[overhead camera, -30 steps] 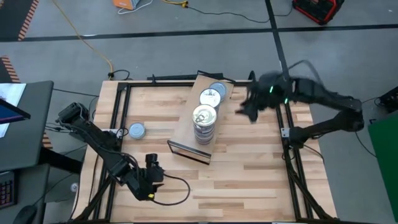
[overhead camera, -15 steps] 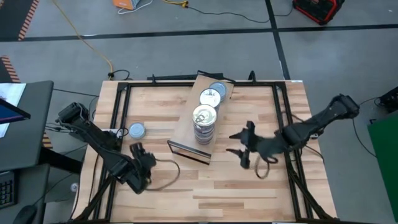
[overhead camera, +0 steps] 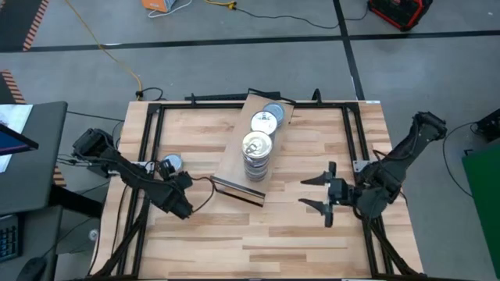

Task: Stack canned seafood by type on shelf
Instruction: Stack the green white tuna can on top of the green white tuna can on the shelf

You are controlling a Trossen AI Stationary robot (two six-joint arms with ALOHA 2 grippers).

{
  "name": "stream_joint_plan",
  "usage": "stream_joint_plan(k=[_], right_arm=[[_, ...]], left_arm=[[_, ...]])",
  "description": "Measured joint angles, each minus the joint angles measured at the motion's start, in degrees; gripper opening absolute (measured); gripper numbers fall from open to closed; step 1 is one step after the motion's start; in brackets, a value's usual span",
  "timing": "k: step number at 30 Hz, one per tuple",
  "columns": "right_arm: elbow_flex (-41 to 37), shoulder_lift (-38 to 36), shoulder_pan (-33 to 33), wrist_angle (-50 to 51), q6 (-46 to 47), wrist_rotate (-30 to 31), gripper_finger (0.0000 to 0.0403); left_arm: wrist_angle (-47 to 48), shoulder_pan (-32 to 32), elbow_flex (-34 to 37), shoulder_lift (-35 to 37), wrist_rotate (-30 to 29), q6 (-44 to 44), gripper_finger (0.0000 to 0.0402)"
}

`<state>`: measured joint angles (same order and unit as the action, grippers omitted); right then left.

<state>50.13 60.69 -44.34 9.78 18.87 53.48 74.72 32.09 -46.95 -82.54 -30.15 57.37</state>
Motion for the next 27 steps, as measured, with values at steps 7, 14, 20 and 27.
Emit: stream_joint_plan(k=[7, 14, 20, 27], right_arm=[[0.0, 0.48, -1.28, -0.03, -0.35, 5.16, 0.0276], [0.0, 0.5, -0.61, -0.03, -0.52, 5.2, 0.0276], [0.0, 0.5, -0.57, -0.02, -0.51, 5.2, 0.0276], [0.0, 0.5, -0.57, -0.01, -0.5, 5.2, 0.0276]], left_arm=[[2.2, -1.13, 2.8, 0.0, -10.8, -5.06, 0.0249], [-0.37, -4.5, 7.0, 0.0, -6.7, -4.84, 0.0249], [-1.08, -7.61, 9.22, 0.0, -5.74, -0.93, 0.0249], [-6.77, -9.15, 9.63, 0.0, -4.78, -5.31, 0.0249]])
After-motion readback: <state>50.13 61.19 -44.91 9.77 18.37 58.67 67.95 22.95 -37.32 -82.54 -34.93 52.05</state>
